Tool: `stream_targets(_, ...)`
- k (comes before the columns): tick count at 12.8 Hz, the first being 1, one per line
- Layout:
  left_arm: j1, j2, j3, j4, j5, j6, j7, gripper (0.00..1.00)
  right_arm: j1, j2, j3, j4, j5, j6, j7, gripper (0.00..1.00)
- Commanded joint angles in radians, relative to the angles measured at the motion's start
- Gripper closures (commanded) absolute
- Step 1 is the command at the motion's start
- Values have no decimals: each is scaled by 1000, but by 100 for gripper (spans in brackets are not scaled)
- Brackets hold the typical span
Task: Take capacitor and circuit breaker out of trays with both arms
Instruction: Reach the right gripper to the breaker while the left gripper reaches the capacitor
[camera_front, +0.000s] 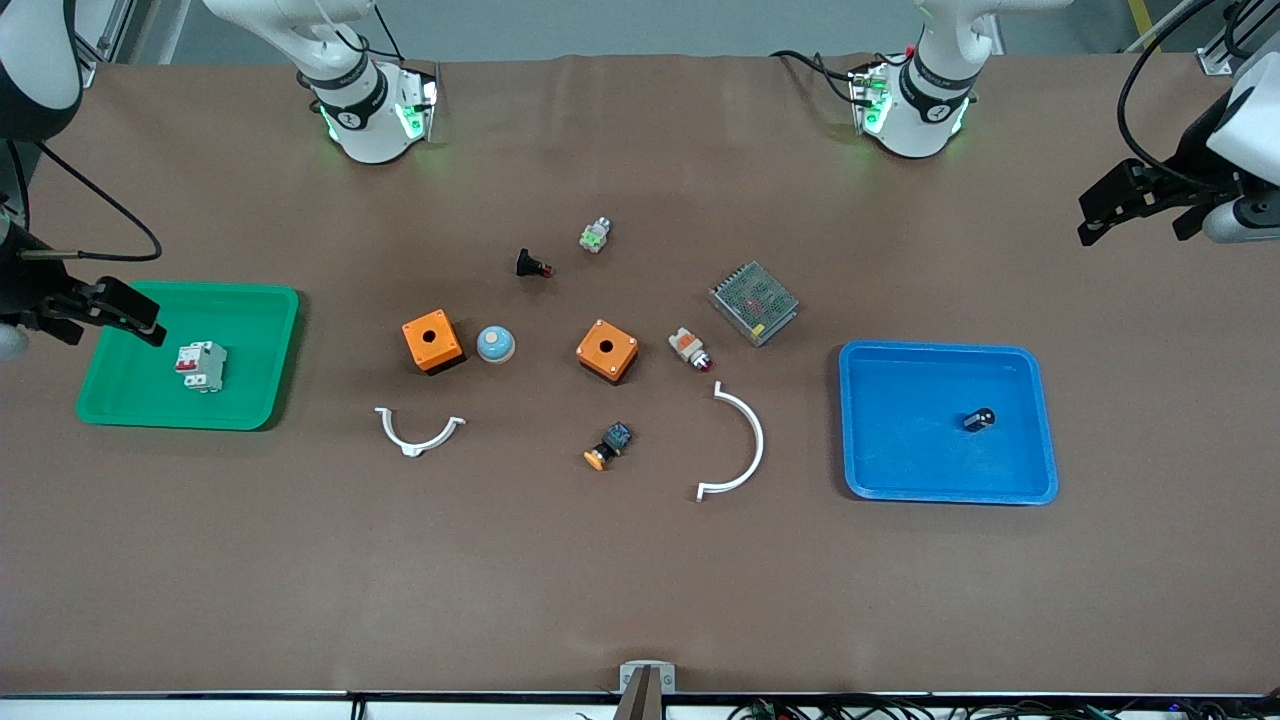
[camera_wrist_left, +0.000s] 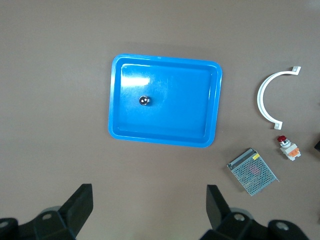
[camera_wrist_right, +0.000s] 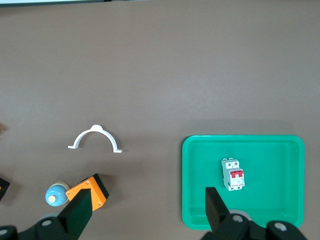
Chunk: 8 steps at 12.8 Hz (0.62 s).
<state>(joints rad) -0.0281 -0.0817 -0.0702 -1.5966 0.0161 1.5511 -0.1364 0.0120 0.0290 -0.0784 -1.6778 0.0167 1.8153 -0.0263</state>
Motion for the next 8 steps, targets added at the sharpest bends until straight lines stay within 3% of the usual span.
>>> stream_targets(1,5,13,3,26,-4,-25,26,0,-20,-32,5,-28,2,6,11,0)
stream_targets(5,5,95,41,69,-4,-23,29,0,-23,-31,2,-28,2,-10,11,0)
stream_targets(8,23,224,50,29,-5,-11,-18,0,-49,-12,-1,-33,-17,1,-1,0)
